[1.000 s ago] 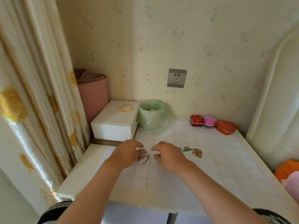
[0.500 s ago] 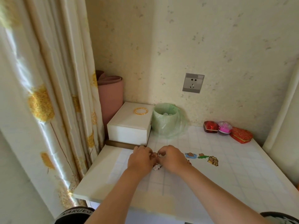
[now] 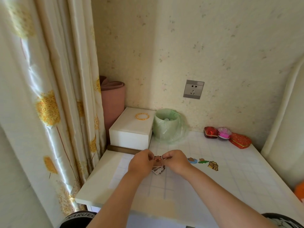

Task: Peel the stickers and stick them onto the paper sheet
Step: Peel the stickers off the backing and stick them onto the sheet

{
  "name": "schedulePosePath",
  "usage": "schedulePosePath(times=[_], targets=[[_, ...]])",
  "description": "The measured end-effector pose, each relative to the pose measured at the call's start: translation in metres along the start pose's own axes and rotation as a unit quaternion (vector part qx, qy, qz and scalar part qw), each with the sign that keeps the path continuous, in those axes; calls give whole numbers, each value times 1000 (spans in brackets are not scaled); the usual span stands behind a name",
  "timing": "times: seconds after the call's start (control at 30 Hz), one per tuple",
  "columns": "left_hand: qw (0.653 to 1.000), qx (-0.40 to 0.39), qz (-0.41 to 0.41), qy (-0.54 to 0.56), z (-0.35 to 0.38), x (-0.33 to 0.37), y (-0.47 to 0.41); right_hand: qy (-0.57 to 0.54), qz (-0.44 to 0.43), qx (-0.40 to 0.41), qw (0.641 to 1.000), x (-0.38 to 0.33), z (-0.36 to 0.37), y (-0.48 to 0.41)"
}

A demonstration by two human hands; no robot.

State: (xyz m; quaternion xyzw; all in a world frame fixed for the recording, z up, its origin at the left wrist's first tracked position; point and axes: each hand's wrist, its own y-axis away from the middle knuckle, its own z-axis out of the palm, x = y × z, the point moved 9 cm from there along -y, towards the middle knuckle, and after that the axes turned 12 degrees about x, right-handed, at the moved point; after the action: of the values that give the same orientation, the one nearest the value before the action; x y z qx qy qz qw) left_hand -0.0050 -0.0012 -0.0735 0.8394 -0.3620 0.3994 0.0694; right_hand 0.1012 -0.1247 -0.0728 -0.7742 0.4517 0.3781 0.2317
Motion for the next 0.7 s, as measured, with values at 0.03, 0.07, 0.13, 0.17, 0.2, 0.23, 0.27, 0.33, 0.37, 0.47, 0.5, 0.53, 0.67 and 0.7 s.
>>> schedulePosePath(times=[0.03, 0.07, 0.13, 0.17, 0.2, 0.23, 0.27, 0.33, 0.37, 0.47, 0.5, 0.53, 0.67, 0.7], targets=[[1000, 4, -2, 1, -2, 0, 0, -5, 4, -1, 1000, 0, 0, 0], [1000, 7, -2, 1, -3, 1, -1, -12, 9, -5, 1000, -1, 0, 1], [1000, 11, 0, -4, -6, 2, -1, -16, 8, -13, 1000, -4, 2, 2], [1000, 9, 0, -7, -6, 2, -2, -14, 9, -17, 1000, -4, 4, 2], [1000, 5, -1, -6, -6, 1, -3, -12, 11, -20, 1000, -4, 4, 2], [1000, 0, -2, -2, -6, 1, -3, -11, 12, -21, 1000, -3, 5, 2], [1000, -7, -2, 2, -6, 1, -4, -11, 11, -20, 1000, -4, 6, 2], [999, -28, 5, 14, -6, 5, -5, -24, 6, -8, 1000, -6, 2, 1], [999, -43, 15, 18, -7, 10, -6, -40, 6, 1, 999, -9, -1, 0], [996, -77, 40, 35, -11, 27, -3, -108, 10, 8, 994, -20, -17, 3], [995, -77, 45, 44, -14, 34, -2, -126, 10, 11, 992, -23, -23, 4], [994, -76, 49, 56, -17, 41, -1, -137, 11, 15, 990, -25, -31, 6], [987, -85, 54, 126, -20, 65, 4, -183, 29, 16, 983, -29, -58, 14], [984, -94, 49, 146, -18, 69, 6, -183, 26, 18, 983, -30, -66, 16]])
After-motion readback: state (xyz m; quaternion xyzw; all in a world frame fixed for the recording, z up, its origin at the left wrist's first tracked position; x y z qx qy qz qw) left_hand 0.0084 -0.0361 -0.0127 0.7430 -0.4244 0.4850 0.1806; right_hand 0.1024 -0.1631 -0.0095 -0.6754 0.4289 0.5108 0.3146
